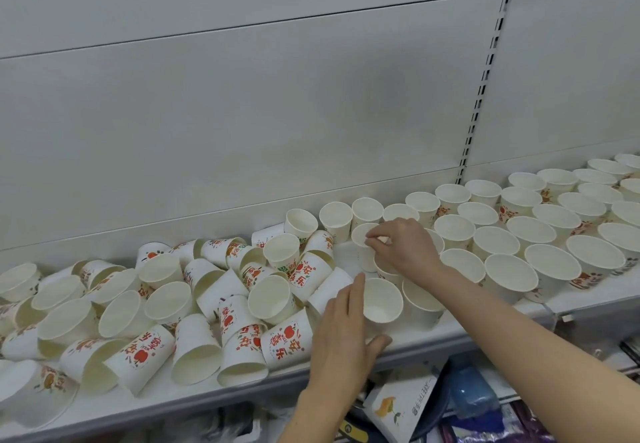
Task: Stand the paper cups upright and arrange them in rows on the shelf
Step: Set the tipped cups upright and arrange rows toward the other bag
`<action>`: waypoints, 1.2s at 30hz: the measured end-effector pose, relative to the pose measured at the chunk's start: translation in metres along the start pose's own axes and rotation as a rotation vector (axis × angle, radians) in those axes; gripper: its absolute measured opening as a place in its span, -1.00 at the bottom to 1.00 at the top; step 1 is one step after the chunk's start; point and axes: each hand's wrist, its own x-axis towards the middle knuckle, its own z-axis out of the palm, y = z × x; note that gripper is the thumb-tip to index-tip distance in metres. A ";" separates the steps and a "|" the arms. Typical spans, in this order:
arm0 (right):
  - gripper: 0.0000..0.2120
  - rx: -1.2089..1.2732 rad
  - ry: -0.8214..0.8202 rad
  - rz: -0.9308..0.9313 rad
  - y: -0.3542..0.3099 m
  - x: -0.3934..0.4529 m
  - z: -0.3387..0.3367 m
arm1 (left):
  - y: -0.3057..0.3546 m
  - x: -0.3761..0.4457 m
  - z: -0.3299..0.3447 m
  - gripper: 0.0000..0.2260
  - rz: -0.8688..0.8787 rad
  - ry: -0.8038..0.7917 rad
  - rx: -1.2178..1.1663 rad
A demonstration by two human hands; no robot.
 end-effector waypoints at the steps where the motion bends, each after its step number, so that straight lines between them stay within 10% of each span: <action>1: -0.88 0.034 0.037 -0.033 0.000 -0.003 -0.005 | -0.001 -0.001 -0.004 -0.13 0.005 -0.017 0.005; 6: -0.80 0.138 0.273 -0.282 0.000 -0.067 -0.026 | -0.018 0.017 -0.043 -0.39 0.038 -0.026 -0.048; 16: -0.98 -0.016 0.194 -0.602 0.000 -0.112 0.004 | -0.019 0.084 -0.050 -0.76 0.090 -0.240 0.415; 22: -0.93 -0.028 0.237 -0.599 0.006 -0.134 -0.001 | -0.006 0.065 -0.046 -0.94 0.054 0.031 0.211; 31: -0.92 0.000 0.226 -0.575 0.006 -0.137 0.004 | -0.025 -0.011 -0.035 -0.57 0.015 0.241 0.247; 36: -0.88 0.008 0.219 -0.594 0.010 -0.132 0.008 | -0.041 -0.040 -0.029 -0.39 -0.046 -0.003 0.515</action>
